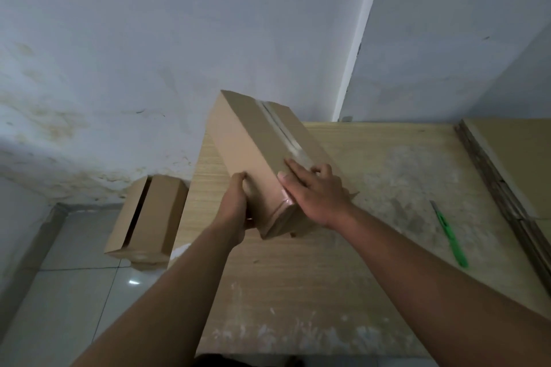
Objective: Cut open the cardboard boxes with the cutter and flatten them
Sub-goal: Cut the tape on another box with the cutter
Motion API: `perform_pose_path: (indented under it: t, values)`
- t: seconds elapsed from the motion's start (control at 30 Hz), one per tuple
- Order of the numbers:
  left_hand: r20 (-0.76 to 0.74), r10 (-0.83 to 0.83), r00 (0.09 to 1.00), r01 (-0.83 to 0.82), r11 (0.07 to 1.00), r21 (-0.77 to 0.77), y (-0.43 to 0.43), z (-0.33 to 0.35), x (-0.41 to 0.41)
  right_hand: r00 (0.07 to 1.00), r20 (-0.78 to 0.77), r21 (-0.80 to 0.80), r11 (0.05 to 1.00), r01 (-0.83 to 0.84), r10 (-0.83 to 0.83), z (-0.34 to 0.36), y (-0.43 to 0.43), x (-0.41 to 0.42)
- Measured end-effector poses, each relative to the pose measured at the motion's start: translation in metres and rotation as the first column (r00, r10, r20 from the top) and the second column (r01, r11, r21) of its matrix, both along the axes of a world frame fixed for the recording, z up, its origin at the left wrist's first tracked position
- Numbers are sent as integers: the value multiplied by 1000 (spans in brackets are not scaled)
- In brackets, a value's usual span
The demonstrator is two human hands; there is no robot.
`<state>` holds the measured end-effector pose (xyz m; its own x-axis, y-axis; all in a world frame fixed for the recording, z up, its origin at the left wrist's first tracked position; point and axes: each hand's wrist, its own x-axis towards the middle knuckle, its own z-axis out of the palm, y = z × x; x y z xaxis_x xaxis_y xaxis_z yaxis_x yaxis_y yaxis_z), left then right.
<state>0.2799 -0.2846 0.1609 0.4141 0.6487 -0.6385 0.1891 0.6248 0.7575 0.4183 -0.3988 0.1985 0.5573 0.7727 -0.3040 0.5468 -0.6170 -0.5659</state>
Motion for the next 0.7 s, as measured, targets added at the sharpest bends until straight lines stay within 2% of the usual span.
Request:
perform_pose_path:
  t: [0.07, 0.17, 0.27, 0.33, 0.4, 0.47, 0.53, 0.6, 0.7]
  values:
    - [-108, -32, 994, 41, 996, 82, 6, 5, -2, 997, 74, -47, 999, -21, 25, -3, -5, -13]
    - [-183, -86, 979, 121, 975, 184, 19, 9, -4, 983, 163, -72, 994, -78, 89, -9, 2, -17]
    - [-186, -139, 973, 170, 971, 166, 29, 12, -6, 985, 169, -8, 1000, 18, -17, -13, 5, 1]
    - [-202, -175, 964, 208, 965, 159, 37, 13, -10, 979, 186, -45, 994, 99, -89, -19, 2, 17]
    - [-219, -190, 957, 233, 954, 188, 45, 12, -14, 986, 115, -117, 984, 137, -123, -29, -4, 31]
    - [-265, -201, 943, 276, 918, 285, 49, 13, -14, 986, -44, -125, 980, 157, -163, -39, -9, 36]
    - [-411, -243, 879, 425, 791, 440, 47, 16, -8, 979, -96, -83, 981, 173, -181, -48, -11, 31]
    - [-581, -232, 780, 582, 611, 537, 40, 20, -1, 982, -57, -30, 984, 176, -178, -54, -12, 22]
    - [-750, -186, 635, 739, 428, 520, 29, 16, 7, 983, 45, 0, 984, 180, -179, -60, -14, 8]
